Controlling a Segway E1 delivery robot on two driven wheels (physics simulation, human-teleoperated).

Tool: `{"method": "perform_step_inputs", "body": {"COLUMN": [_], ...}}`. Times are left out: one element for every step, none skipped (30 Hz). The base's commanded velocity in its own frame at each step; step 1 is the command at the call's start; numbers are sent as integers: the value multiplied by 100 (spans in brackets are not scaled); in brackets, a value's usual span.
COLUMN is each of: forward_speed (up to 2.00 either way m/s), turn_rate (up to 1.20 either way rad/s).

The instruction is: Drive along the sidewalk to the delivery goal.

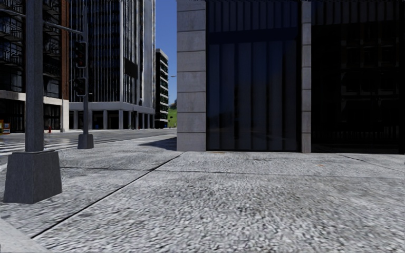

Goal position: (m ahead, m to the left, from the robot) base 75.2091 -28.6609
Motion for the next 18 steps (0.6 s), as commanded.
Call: {"method": "perform_step_inputs", "body": {"forward_speed": [168, 165, 163, 161, 161, 160, 158, 158, 158, 158, 158, 157, 157, 157, 157, 156, 155, 154], "turn_rate": [37, 37, 37, 37, 37, 37, 37, 37, 37, 37, 37, 37, 37, 37, 37, 37, 37, 37]}}
